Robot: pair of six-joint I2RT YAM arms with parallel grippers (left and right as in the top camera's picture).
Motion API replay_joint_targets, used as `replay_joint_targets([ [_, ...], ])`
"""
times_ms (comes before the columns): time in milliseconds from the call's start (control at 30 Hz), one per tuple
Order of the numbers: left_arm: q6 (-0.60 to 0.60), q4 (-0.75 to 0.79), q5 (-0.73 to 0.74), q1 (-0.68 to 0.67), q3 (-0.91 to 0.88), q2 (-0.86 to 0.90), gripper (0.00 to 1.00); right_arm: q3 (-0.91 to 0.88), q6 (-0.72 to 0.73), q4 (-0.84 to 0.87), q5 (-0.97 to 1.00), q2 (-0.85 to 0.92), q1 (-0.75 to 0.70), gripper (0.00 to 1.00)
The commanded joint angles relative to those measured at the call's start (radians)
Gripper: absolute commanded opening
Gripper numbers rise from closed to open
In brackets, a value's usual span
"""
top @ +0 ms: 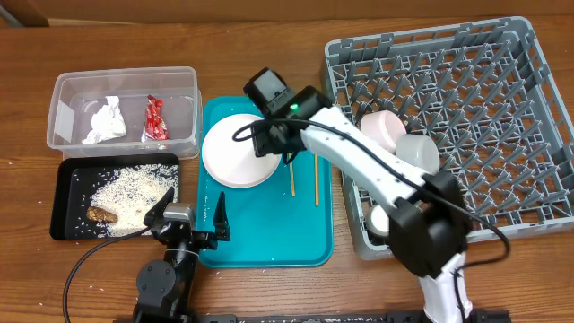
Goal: Sort waste into correct bins and load items into the dishwasher
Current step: 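Grasp the white plate edge with the right gripper, then lift the white plate and stand it upright in the dish rack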
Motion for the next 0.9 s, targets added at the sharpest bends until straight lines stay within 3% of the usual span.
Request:
replay_joint_targets([
  [0, 0.026, 0.002, 0.006, 0.005, -0.003, -0.002, 1.00, 0.007, 0.057, 0.016, 0.033, 0.062, -0.005, 0.53],
  [200, 0.026, 0.002, 0.006, 0.005, -0.003, -0.002, 1.00, 0.007, 0.111, 0.020, 0.069, 0.138, -0.015, 0.49],
  [300, 0.026, 0.002, 0.006, 0.005, -0.004, -0.002, 1.00, 0.007, 0.111, 0.023, -0.014, 0.158, -0.019, 0.37],
  [400, 0.026, 0.002, 0.006, 0.005, -0.004, -0.002, 1.00, 0.000, 0.130, 0.021, -0.035, 0.164, -0.019, 0.30],
  [467, 0.026, 0.002, 0.006, 0.005, -0.004, -0.002, 1.00, 0.000, 0.133, 0.017, -0.035, 0.164, -0.020, 0.11],
  [533, 0.026, 0.002, 0.006, 0.005, -0.004, -0.002, 1.00, 0.003, 0.137, 0.001, -0.033, 0.161, -0.024, 0.04],
  [733, 0.026, 0.002, 0.006, 0.005, -0.003, -0.002, 1.00, 0.003, 0.140, -0.051, 0.073, 0.056, -0.048, 0.04],
  [867, 0.026, 0.002, 0.006, 0.005, -0.004, -0.002, 1.00, 0.003, 0.128, -0.074, 0.267, -0.122, -0.051, 0.04],
])
